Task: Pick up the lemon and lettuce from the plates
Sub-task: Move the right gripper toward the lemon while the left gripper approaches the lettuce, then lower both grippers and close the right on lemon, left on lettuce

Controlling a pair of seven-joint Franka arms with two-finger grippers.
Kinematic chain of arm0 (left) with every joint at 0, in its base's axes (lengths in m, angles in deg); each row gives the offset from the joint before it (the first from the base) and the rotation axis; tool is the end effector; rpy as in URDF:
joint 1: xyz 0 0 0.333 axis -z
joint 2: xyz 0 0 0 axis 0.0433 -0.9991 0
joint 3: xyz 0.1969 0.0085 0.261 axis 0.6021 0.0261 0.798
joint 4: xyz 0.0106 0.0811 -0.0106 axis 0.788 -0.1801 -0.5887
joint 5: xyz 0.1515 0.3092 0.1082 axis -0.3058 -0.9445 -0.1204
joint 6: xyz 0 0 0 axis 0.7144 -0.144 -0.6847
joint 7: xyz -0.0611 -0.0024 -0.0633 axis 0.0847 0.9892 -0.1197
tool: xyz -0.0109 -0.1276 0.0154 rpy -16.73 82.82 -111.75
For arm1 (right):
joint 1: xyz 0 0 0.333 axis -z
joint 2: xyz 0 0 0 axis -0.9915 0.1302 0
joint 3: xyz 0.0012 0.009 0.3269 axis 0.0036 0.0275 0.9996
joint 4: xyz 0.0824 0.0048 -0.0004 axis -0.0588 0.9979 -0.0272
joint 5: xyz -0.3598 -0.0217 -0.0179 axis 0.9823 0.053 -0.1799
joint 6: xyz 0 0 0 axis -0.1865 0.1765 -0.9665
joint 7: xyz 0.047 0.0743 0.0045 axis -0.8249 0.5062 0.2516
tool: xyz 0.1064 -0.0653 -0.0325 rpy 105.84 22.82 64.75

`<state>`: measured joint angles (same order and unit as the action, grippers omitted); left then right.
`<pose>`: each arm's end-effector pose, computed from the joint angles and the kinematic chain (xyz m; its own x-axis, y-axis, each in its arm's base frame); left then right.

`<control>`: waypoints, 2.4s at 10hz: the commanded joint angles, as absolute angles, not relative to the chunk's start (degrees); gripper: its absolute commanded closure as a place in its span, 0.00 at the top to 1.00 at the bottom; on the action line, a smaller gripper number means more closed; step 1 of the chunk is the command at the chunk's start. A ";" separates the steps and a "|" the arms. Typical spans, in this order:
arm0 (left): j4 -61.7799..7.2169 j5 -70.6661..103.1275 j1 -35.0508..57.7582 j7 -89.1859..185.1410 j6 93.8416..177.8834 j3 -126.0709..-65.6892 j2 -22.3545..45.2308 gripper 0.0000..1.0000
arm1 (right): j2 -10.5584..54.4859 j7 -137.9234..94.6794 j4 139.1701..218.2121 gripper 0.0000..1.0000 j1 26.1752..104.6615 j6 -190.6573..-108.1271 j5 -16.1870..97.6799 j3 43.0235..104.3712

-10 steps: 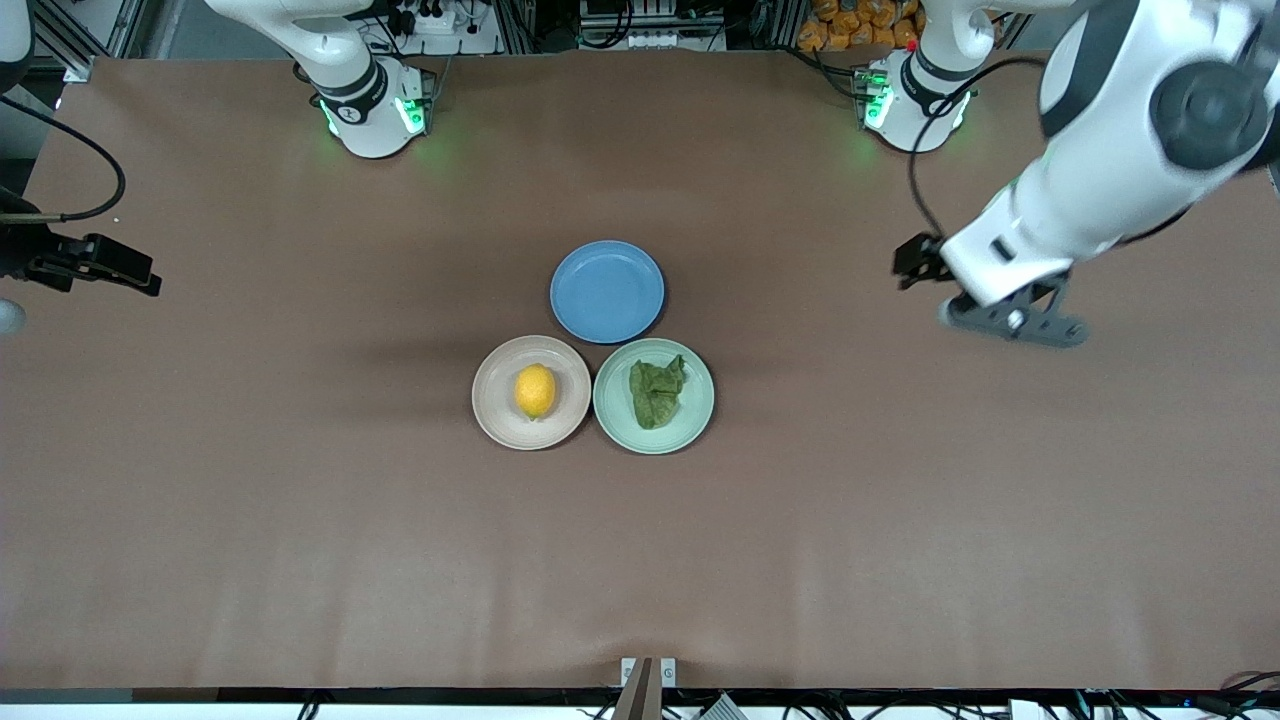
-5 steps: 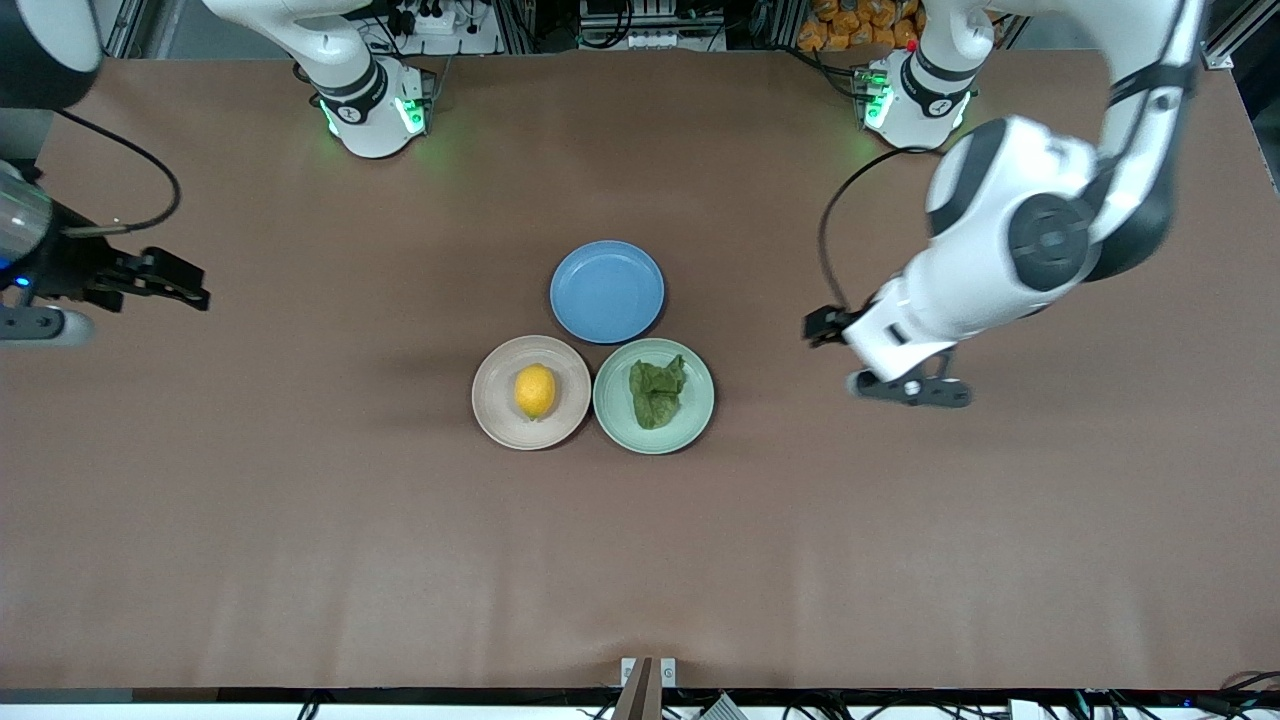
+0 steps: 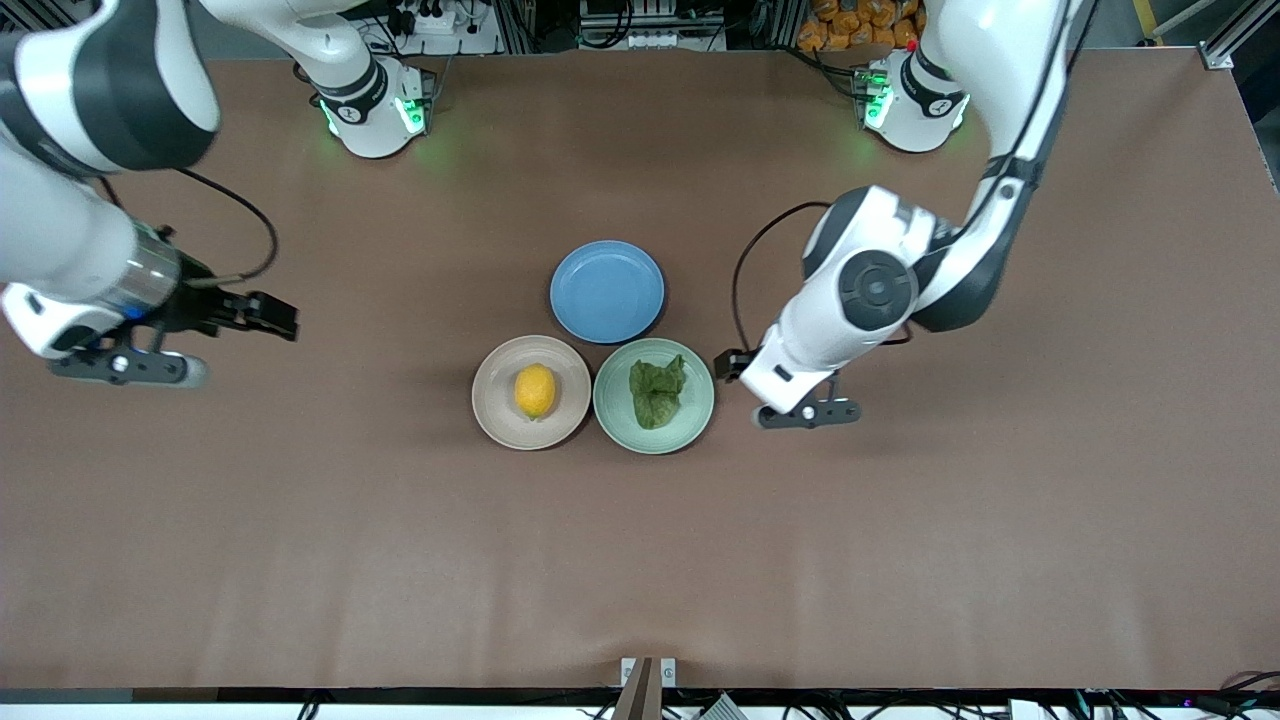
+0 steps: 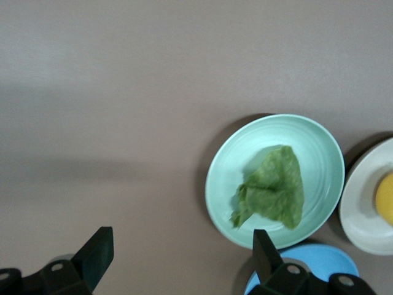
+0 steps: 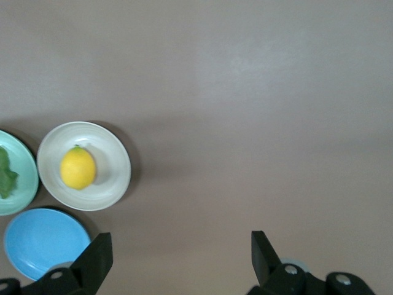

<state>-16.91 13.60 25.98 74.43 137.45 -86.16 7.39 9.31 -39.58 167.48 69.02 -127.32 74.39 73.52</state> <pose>0.5703 -0.3490 0.3538 0.9919 0.0804 -0.0987 0.0937 -0.9859 0.1384 0.5714 0.0909 0.5326 0.9912 -0.0918 -0.0953 -0.0938 -0.9954 -0.0173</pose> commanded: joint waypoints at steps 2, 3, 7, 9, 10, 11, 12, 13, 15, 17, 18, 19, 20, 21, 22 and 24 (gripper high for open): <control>-14.84 11.99 32.08 85.46 149.63 -85.29 -1.59 1.00 | 13.52 -51.59 168.00 1.00 62.85 -132.63 72.76 73.35; -14.93 11.81 33.40 86.95 151.31 -84.85 -2.74 1.00 | 15.09 -54.22 168.00 1.00 61.52 -134.82 72.85 73.35; -14.93 11.02 36.22 90.47 156.84 -84.85 -6.52 1.00 | 20.29 -62.59 170.62 1.00 56.07 -145.27 72.85 73.34; -14.93 10.75 37.54 93.98 162.46 -84.76 -8.63 1.00 | 21.34 -65.06 175.27 1.00 53.53 -153.27 72.85 73.26; -14.93 10.67 37.98 94.87 163.71 -84.59 -9.51 1.00 | 22.66 -65.06 176.25 1.00 52.56 -155.48 72.85 73.26; -14.93 10.67 39.12 94.88 163.89 -83.54 -10.31 1.00 | 24.24 -65.32 176.43 1.00 51.68 -157.07 72.93 73.26; -14.93 10.67 40.78 95.05 164.07 -82.14 -10.92 1.00 | 25.73 -66.02 176.52 1.00 50.80 -158.47 73.11 73.26; -14.93 10.67 42.02 95.49 165.03 -81.08 -11.80 1.00 | 27.14 -66.46 176.52 1.00 49.57 -159.88 73.28 73.26; -14.93 10.67 42.82 96.63 167.23 -80.81 -12.68 1.00 | 29.08 -67.26 176.96 1.00 47.99 -162.17 73.55 73.26; -14.85 10.75 42.82 96.81 167.32 -80.81 -12.34 1.00 | 29.61 -67.26 180.02 1.00 46.93 -167.07 73.64 73.17; -14.76 10.75 42.82 97.94 167.32 -80.63 -12.16 1.00 | 30.05 -67.26 181.26 1.00 46.49 -169.02 73.55 73.17; -14.23 10.75 42.82 98.56 167.32 -80.46 -12.07 1.00 | 30.92 -67.26 181.53 1.00 46.22 -169.91 73.64 73.17; -13.97 10.67 42.91 98.74 167.32 -80.45 -12.07 1.00 | 31.63 -67.26 181.53 1.00 46.04 -170.26 74.16 73.08; -13.97 10.67 43.34 98.83 167.32 -80.45 -12.07 1.00 | 32.24 -67.26 181.53 1.00 45.96 -170.96 74.34 73.08; -13.97 10.75 43.35 99.27 167.32 -80.45 -12.16 1.00 | 32.95 -67.35 181.53 1.00 45.61 -171.58 74.34 73.08; -13.97 10.67 44.14 99.36 167.32 -80.37 -12.42 1.00 | 34.70 -68.39 181.53 1.00 44.81 -173.16 74.34 72.91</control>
